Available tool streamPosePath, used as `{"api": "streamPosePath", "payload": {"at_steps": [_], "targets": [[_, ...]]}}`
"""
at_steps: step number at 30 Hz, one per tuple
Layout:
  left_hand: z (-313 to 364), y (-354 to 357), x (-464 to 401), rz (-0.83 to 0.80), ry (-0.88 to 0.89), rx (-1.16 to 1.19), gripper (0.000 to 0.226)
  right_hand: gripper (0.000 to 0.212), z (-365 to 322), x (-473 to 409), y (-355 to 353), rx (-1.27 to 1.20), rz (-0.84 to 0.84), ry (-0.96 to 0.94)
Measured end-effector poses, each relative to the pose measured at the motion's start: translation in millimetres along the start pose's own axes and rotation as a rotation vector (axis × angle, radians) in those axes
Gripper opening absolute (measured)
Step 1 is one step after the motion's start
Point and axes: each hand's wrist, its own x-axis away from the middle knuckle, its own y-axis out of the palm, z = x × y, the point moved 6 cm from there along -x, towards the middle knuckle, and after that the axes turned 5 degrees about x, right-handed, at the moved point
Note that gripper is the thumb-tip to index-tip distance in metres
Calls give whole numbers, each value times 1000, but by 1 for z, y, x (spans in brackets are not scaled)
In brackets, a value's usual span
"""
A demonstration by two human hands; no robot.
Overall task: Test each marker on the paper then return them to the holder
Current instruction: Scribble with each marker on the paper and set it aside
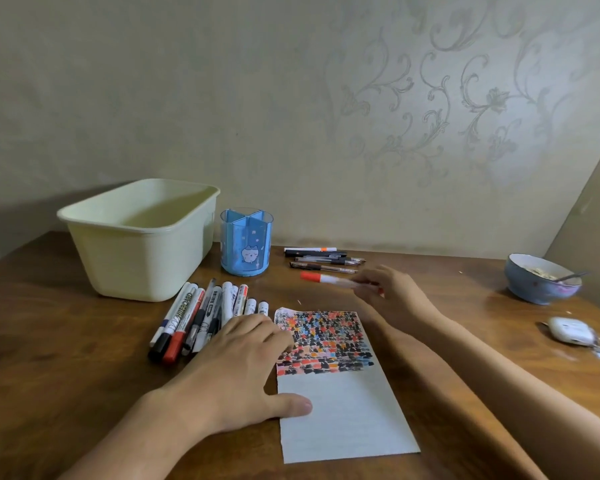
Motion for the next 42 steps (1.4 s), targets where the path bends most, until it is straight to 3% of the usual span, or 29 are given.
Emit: {"api": "streamPosePath", "payload": {"at_steps": [3, 7, 12, 14, 18, 20, 25, 36, 42], "targets": [[1, -5, 3, 39, -7, 53, 83, 19, -3, 41, -14, -18, -64, -32], [12, -14, 5, 204, 69, 89, 59, 24, -6, 74, -25, -106, -53, -1], [25, -17, 4, 309, 130, 82, 53, 20, -34, 83, -29, -298, -92, -50], [29, -19, 4, 352, 165, 74, 42, 23, -40, 85, -30, -491, -119, -12], [29, -20, 4, 382, 171, 224, 36, 16, -49, 90, -28, -1138, -131, 202], [32, -19, 5, 382, 184, 279, 31, 25, -55, 93, -21, -1269, -175, 257], [51, -15, 9, 346, 258, 224, 25, 27, -77, 101, -7, -1233, -302, 249], [49, -16, 6, 296, 269, 264, 15, 27, -84, 100, -19, -1178, -389, 152], [47, -14, 5, 170, 270, 406, 13, 28, -86, 100, -25, -1145, -414, 23]]}}
